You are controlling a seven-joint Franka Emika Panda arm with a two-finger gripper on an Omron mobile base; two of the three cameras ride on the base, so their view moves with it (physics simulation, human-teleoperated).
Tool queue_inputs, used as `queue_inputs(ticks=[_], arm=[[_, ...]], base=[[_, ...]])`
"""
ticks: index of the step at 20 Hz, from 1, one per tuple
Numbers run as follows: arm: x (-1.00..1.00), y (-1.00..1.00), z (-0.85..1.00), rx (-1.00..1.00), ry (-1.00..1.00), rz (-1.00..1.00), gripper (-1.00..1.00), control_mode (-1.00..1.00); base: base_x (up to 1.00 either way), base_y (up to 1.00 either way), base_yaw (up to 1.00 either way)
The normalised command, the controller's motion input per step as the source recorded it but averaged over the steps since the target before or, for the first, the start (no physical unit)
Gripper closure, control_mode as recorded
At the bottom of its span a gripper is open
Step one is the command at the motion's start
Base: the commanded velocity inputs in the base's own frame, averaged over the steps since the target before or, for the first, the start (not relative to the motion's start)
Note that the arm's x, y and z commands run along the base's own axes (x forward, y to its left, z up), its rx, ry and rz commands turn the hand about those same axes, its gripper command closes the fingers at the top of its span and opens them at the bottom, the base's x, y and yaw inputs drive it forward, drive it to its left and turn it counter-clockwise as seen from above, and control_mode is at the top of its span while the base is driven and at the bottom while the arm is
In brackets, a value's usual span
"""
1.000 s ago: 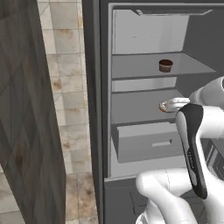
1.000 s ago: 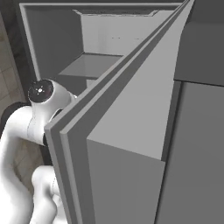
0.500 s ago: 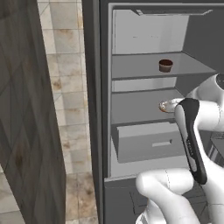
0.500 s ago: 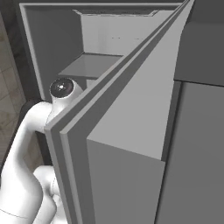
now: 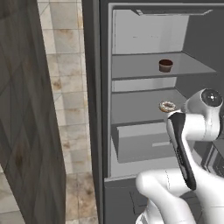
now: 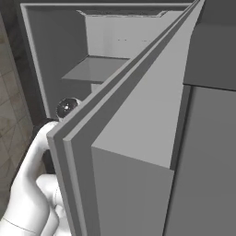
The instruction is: Take the cupcake and donut from the fridge and place them on the empty tray on the dining counter.
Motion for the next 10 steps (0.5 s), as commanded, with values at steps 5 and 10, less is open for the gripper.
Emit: queue_inputs(ticks=[5,10], arm=[[0.61,-0.18,-0.02,-0.01,0.01,0.00,-1.00,-1.00],[0.63,-0.12,0.00,0.00,0.00,0.00,-1.00,-1.00]], base=[[0.00,0.00,0.00],[0.00,0.00,0.00]])
